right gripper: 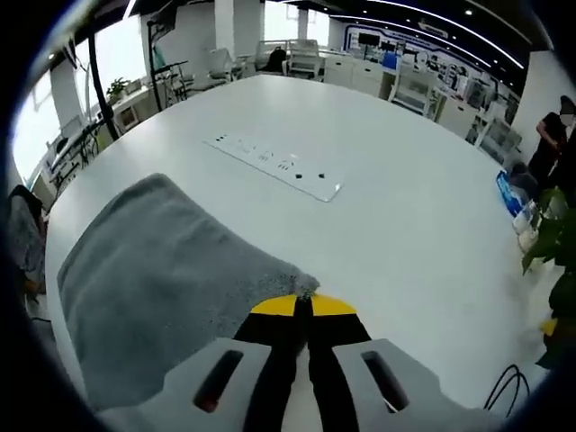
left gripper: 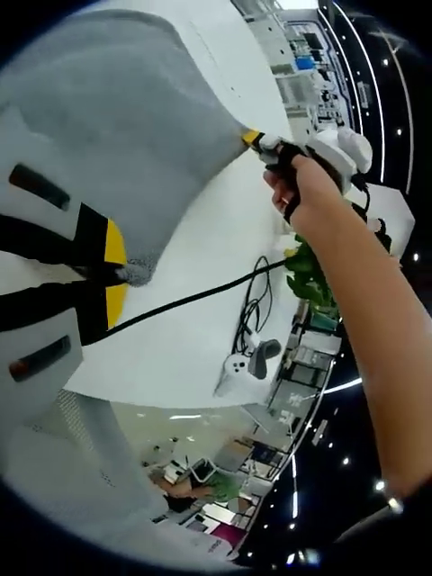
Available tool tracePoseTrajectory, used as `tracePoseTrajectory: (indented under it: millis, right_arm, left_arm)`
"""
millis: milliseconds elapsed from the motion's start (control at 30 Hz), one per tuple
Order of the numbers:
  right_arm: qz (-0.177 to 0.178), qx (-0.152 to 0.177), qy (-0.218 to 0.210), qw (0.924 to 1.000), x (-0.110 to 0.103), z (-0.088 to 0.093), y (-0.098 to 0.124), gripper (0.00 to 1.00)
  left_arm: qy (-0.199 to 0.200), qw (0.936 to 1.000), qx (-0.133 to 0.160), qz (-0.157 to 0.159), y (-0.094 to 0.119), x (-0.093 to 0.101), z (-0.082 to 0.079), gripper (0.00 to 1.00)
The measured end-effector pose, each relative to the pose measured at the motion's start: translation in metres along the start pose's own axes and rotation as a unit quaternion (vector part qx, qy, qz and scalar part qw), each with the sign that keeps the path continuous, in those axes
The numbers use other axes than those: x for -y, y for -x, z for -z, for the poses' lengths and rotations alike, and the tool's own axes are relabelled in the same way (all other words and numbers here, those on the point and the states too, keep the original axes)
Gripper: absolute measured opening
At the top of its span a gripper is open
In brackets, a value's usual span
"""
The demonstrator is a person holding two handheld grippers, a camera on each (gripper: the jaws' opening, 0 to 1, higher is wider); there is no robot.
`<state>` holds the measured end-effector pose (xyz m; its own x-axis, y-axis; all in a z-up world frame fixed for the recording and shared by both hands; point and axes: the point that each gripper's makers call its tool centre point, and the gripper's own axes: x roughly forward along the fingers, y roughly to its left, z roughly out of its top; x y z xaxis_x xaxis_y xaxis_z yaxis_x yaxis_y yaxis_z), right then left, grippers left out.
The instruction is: Fold the towel on the table until its edges align and the towel forms a compact rectangular stack.
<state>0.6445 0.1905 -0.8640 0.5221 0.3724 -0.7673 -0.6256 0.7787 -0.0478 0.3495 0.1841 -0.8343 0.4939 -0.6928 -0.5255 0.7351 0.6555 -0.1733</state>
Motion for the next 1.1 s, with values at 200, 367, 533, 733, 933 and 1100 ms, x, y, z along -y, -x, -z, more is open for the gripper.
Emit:
tracePoseTrajectory:
  millis: [200, 367, 533, 733, 933, 1100]
  right_arm:
    - [0.007, 0.001, 0.002, 1.0, 0.007, -0.006, 0.015, 0.0]
    - [0.006, 0.007, -0.012, 0.9999, 0.014, -0.012, 0.028, 0.0]
    - [0.008, 0.016, -0.013, 0.9997, 0.013, -0.022, 0.041, 0.0]
    - [0.002, 0.03, -0.037, 0.9988, 0.006, -0.037, 0.054, 0.0]
    - [-0.003, 0.041, -0.07, 0.9967, -0.007, -0.052, 0.065, 0.0]
    - [-0.008, 0.043, -0.084, 0.9955, -0.023, -0.069, 0.069, 0.0]
  left_arm:
    - [0.005, 0.9997, 0.022, -0.002, 0.007, 0.002, -0.016, 0.04]
    - [0.03, 0.9984, 0.047, -0.01, 0.018, 0.0, -0.032, 0.04]
    - [0.032, 0.9967, 0.071, -0.021, 0.034, -0.007, -0.049, 0.04]
    - [0.033, 0.9949, 0.088, -0.035, 0.053, -0.017, -0.056, 0.04]
    - [0.027, 0.9935, 0.1, -0.048, 0.073, -0.021, -0.054, 0.04]
    - [0.028, 0.9926, 0.105, -0.053, 0.089, -0.025, -0.051, 0.04]
